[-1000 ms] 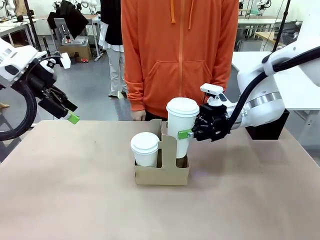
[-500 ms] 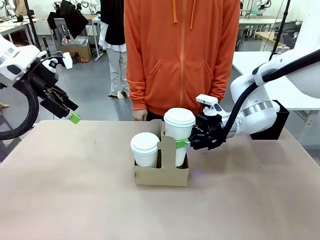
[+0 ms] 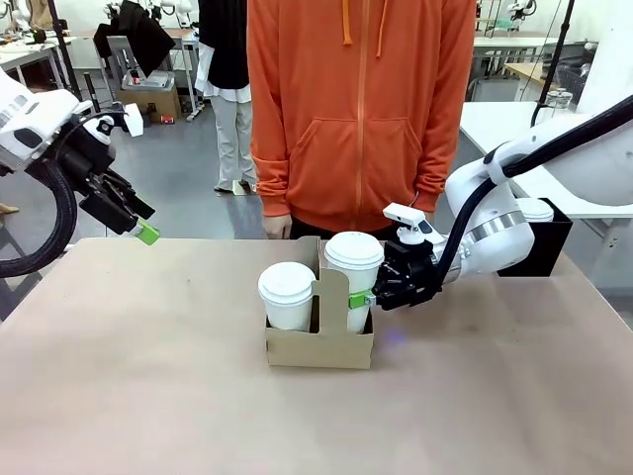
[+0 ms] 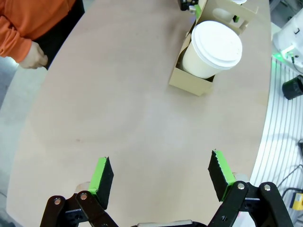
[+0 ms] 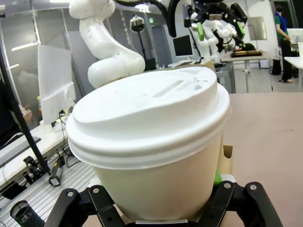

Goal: Pour a drink into a cup and package it in a carrier.
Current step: Insert the held 600 ml Paper Cup into the Cup Carrier.

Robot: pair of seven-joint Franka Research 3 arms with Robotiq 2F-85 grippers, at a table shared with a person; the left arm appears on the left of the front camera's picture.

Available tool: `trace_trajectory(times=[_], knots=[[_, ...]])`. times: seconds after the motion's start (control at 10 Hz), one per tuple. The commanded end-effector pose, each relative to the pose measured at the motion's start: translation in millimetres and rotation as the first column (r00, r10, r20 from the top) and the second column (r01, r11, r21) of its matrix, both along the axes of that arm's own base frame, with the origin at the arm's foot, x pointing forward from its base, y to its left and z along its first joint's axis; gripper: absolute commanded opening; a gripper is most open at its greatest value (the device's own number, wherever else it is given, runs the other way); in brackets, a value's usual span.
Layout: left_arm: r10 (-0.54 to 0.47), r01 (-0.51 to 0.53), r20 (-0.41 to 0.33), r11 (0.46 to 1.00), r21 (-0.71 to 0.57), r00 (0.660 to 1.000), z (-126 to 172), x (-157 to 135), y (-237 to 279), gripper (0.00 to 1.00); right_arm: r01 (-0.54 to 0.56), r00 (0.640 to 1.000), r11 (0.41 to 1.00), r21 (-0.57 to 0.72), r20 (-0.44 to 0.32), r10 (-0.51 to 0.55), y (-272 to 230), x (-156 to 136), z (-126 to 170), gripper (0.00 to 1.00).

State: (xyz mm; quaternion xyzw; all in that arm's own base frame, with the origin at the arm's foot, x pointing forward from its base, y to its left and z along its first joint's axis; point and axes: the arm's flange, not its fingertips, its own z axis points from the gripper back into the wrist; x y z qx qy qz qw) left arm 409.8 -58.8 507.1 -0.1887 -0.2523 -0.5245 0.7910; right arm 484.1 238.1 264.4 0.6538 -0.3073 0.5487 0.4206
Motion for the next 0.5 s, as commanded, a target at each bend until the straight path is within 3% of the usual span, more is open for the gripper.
trace_trajectory(times=[0.0, 0.4], knots=[[0.008, -0.008, 0.007, 1.0, -0.017, 1.0, 1, 2, -1, 1.0, -0.031, 0.998, 0.999, 0.005, 0.062, 0.031, 1, 7, -4, 0.8], [0.008, -0.008, 0.007, 1.0, -0.017, 1.0, 1, 2, -1, 1.0, -0.057, 0.99, 0.998, 0.018, 0.127, 0.054, 2, 12, -15, 0.8]])
